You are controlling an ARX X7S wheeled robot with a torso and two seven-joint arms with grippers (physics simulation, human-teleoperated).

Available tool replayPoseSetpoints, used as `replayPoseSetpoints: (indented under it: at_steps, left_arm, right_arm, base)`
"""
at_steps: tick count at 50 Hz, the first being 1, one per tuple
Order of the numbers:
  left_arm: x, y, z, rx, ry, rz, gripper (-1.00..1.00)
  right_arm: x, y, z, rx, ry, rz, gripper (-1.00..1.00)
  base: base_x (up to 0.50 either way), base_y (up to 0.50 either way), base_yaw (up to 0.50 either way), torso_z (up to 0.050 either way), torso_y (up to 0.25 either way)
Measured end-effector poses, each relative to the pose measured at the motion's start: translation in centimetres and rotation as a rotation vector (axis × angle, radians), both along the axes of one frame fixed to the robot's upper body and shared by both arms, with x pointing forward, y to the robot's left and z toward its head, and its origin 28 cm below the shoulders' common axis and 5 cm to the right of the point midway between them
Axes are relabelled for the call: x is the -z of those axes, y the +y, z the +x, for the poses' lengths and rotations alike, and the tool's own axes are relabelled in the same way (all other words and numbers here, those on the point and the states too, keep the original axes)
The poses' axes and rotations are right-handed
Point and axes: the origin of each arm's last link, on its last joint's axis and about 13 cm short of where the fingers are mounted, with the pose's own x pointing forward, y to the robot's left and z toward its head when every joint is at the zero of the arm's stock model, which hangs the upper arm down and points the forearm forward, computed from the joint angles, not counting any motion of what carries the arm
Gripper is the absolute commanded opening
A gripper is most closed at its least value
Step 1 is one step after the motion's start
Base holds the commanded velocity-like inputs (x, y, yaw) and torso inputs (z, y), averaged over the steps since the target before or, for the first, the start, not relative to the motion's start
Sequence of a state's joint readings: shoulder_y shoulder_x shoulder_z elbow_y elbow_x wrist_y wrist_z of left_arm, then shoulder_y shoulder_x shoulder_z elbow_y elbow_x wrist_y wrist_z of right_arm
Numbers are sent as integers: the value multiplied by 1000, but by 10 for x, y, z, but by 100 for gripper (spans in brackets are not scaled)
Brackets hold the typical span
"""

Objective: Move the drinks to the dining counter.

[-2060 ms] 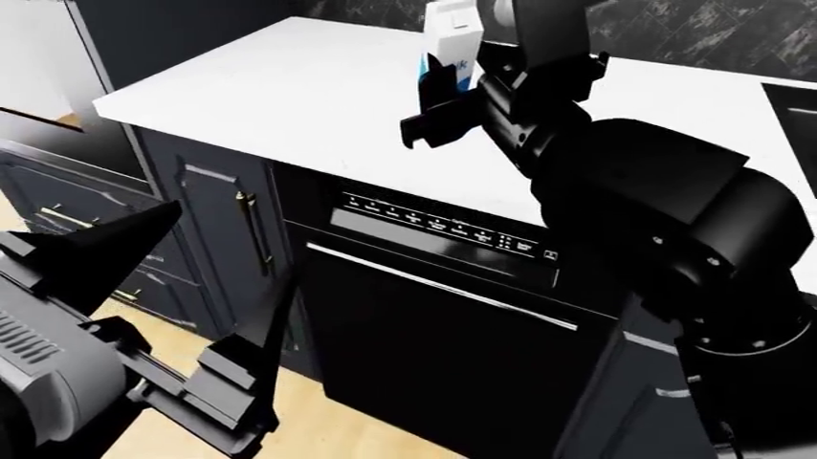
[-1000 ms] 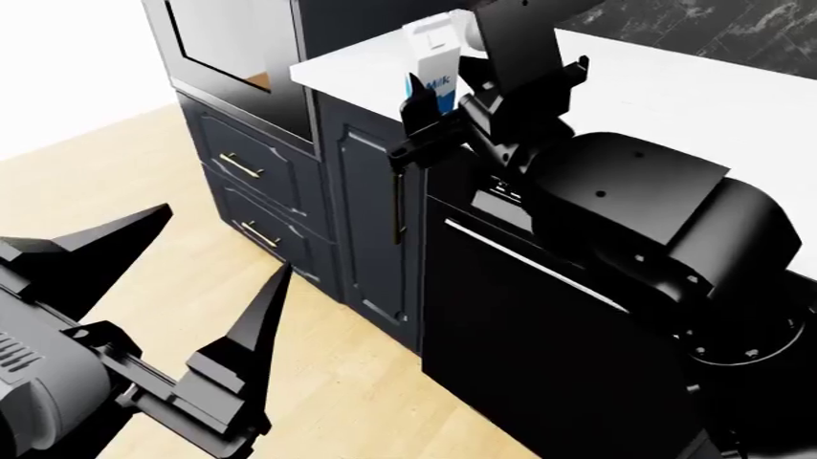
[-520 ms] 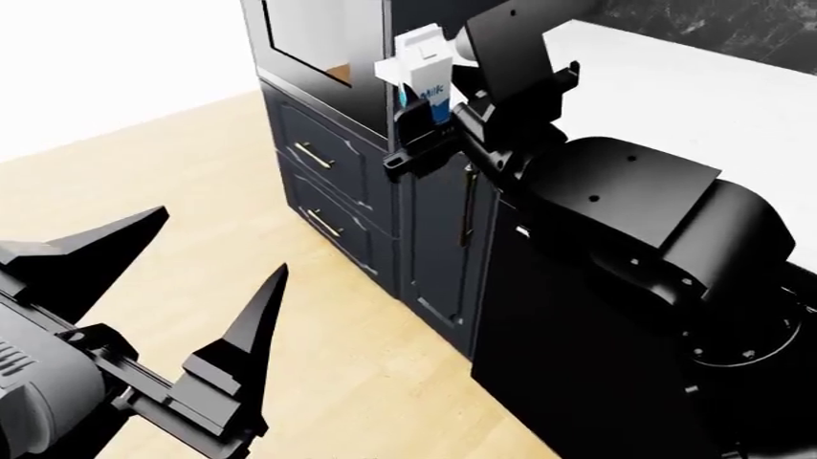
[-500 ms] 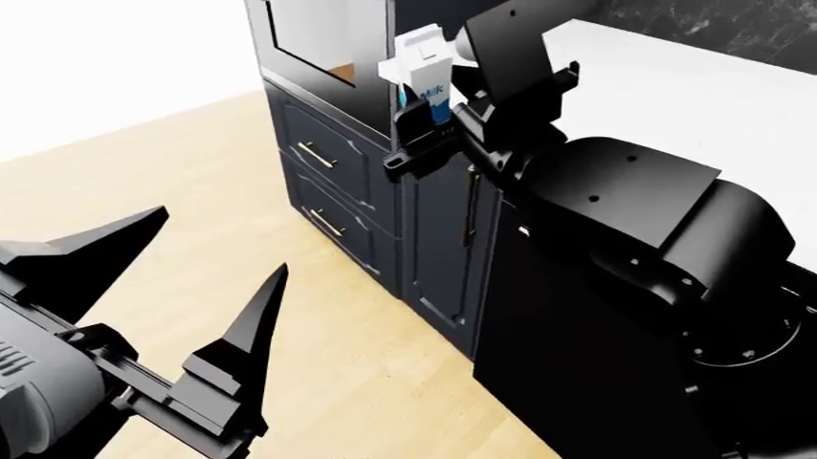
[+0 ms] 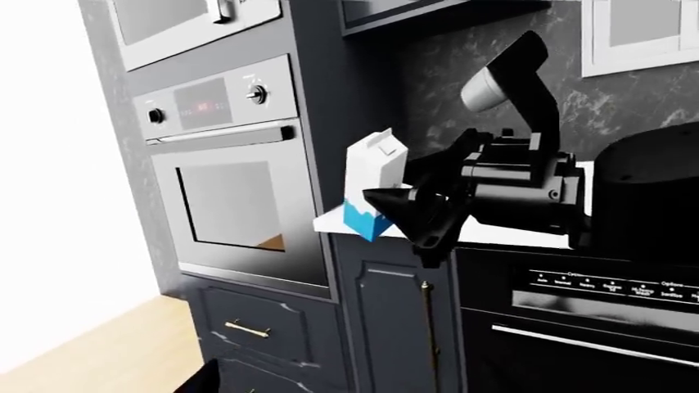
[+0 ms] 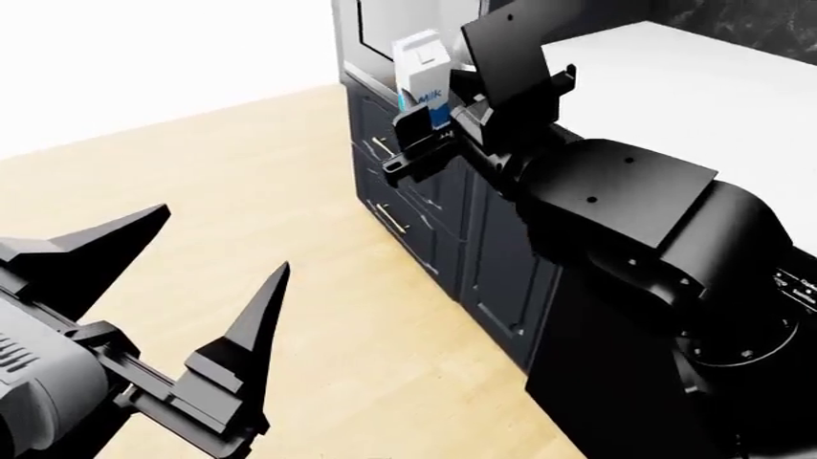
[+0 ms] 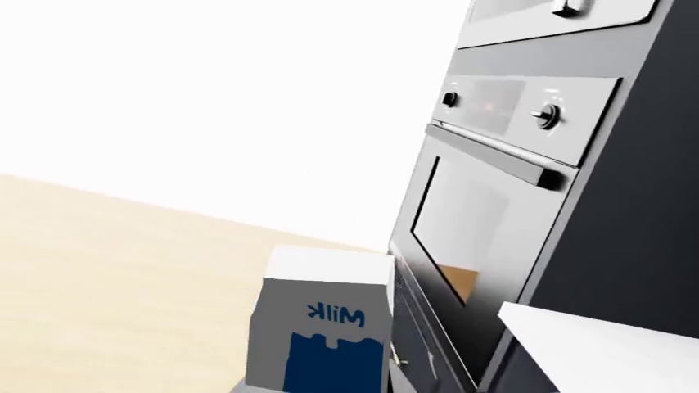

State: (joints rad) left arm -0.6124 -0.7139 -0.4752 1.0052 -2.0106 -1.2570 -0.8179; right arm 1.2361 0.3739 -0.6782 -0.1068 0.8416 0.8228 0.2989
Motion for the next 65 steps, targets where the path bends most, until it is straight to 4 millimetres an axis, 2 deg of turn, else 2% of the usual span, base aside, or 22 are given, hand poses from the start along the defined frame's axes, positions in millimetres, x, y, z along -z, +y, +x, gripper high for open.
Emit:
replayPoseSetpoints:
  at_steps: [65]
  left_arm:
    - [0, -1, 1, 3, 2, 8, 100]
  right_arm:
    - [4, -1, -1, -13, 15, -17, -100]
  base:
    - [0, 0, 500, 0, 1]
